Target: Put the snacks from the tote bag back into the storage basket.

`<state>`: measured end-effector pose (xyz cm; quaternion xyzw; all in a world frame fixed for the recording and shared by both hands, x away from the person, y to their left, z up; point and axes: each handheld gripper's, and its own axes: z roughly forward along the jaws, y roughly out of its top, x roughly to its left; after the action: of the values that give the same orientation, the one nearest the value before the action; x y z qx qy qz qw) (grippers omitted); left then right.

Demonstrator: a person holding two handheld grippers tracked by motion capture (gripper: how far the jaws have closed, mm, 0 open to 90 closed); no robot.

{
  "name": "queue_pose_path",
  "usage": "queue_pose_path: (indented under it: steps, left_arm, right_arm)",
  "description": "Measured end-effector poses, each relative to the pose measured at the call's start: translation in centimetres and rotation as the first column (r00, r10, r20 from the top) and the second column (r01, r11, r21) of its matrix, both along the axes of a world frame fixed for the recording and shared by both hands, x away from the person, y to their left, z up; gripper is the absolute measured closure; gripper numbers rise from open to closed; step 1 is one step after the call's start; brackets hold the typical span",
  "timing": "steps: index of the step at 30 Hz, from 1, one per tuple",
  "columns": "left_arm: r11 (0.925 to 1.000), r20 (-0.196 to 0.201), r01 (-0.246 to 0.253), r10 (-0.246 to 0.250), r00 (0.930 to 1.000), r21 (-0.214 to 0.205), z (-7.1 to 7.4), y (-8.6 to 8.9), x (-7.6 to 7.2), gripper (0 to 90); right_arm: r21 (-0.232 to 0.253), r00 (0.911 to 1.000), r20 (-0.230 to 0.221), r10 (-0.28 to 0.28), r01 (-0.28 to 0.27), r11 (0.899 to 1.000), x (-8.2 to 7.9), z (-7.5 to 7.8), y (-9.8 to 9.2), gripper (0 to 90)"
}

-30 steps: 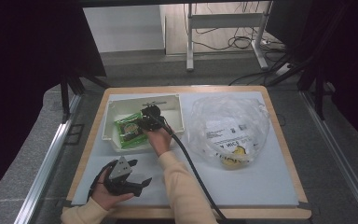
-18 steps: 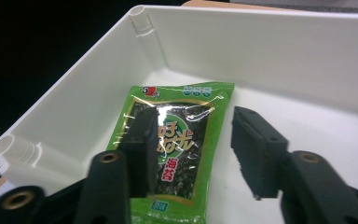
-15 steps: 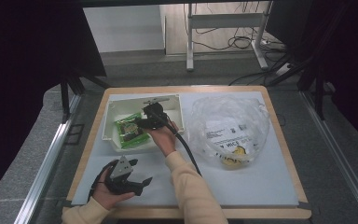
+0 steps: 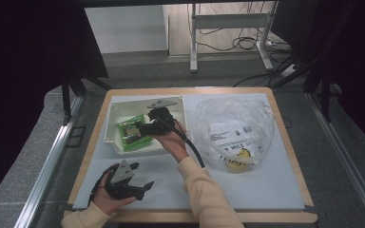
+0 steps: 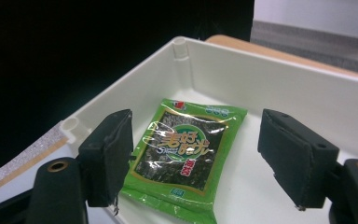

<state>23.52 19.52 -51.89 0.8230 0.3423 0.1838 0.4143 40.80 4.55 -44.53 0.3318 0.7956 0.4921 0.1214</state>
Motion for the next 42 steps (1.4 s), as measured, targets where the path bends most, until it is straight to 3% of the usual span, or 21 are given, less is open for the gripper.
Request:
queue_pose_path:
  steps: [8, 16, 17, 23, 35, 42]
  left_arm:
    - [0.9997, -0.004, -0.026, 0.026, 0.9996, 0.0, -0.1, 0.6, -0.2, 14.4]
    - [0.9993, -0.013, -0.039, 0.038, 0.9992, -0.002, -0.2, 0.7, 0.2, 14.3]
    - [0.9991, -0.017, -0.042, 0.042, 0.999, -0.005, -0.3, 0.7, 0.2, 14.3]
    - [0.9989, -0.024, -0.046, 0.046, 0.9987, 0.004, -0.4, 0.5, 0.4, 14.3]
    - [0.9987, -0.035, -0.05, 0.05, 0.9981, 0.008, -0.7, 0.2, 0.9, 14.3]
    - [0.9995, -0.03, -0.03, 0.03, 0.9991, 0.014, -0.6, -0.1, 1.1, 14.3]
  right_arm:
    - [-0.033, 0.9983, 0.047, 0.034, -0.033, 0.999, -2.1, 1.4, -2.6, 26.4]
    - [-0.052, 0.9947, 0.09, 0.05, -0.045, 0.998, -4.8, 2.2, -8.3, 25.9]
    - [-0.051, 0.9945, 0.091, 0.051, -0.047, 0.998, -5.6, 2.1, -10.0, 25.9]
    - [-0.056, 0.9958, 0.09, 0.014, -0.009, 0.998, -7.7, 1.2, -14.5, 25.9]
    - [-0.124, 0.9975, 0.067, -0.024, 0.033, 0.992, -10.9, -1.7, -19.1, 25.2]
    - [-0.108, 0.9965, 0.046, -0.069, 0.074, 0.991, -11.1, -2.6, -20.9, 25.0]
